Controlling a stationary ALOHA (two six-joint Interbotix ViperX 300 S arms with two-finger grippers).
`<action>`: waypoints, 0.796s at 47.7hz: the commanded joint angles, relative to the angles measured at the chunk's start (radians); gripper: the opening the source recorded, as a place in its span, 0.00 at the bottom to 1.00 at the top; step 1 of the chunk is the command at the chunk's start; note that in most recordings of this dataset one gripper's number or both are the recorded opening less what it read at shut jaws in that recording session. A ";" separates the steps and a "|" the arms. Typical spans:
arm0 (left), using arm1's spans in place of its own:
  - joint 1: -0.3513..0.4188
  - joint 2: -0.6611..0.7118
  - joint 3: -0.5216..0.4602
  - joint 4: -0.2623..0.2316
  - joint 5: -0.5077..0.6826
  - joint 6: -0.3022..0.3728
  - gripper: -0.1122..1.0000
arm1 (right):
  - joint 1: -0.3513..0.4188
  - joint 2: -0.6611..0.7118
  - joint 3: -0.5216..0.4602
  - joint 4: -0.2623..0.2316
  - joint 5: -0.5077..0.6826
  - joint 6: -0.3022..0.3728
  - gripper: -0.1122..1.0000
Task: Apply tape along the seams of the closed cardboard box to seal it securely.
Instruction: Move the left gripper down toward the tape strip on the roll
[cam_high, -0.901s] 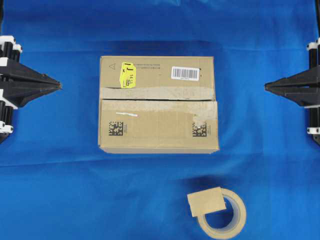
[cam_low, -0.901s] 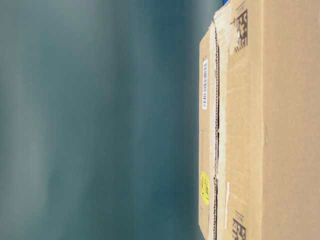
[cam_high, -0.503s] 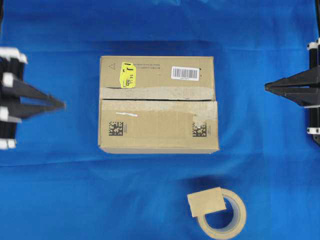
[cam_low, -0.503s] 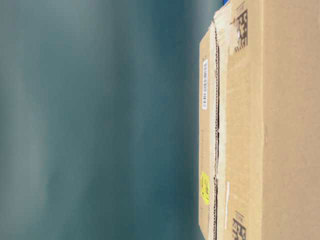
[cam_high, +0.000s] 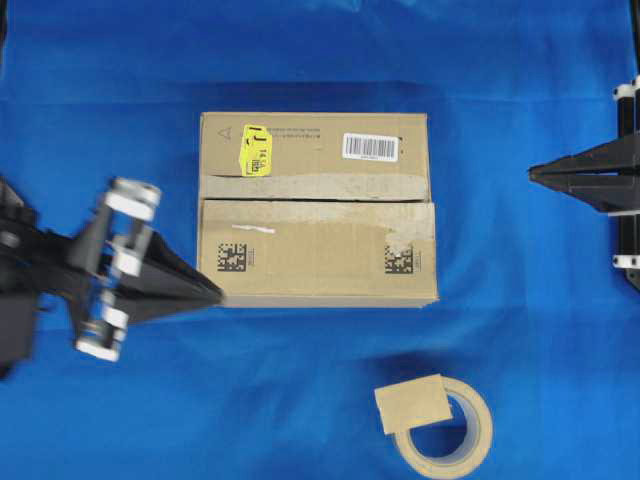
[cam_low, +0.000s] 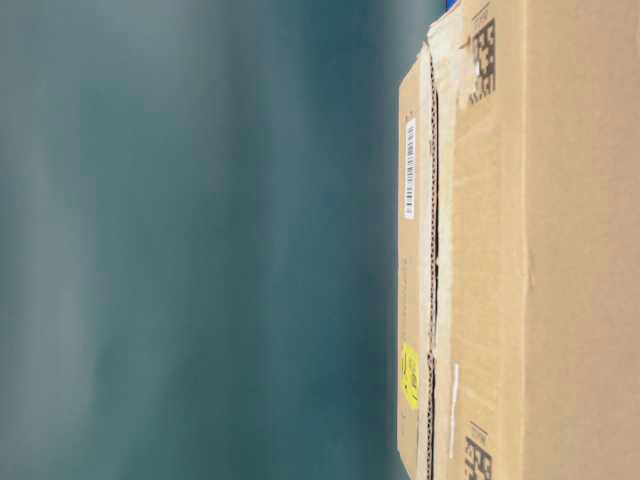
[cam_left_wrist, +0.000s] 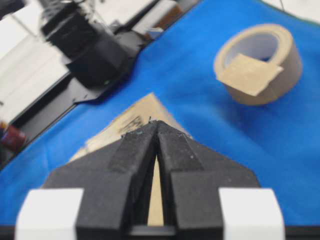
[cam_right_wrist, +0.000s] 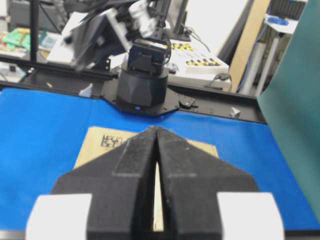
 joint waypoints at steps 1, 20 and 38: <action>-0.026 0.080 -0.087 0.000 0.034 0.044 0.11 | -0.002 0.011 -0.029 -0.002 -0.028 0.000 0.10; -0.083 0.449 -0.411 0.000 0.285 0.281 0.81 | 0.000 0.015 -0.031 -0.002 -0.026 -0.006 0.10; -0.097 0.699 -0.603 -0.002 0.236 0.529 0.77 | 0.000 0.018 -0.029 -0.014 -0.003 -0.009 0.10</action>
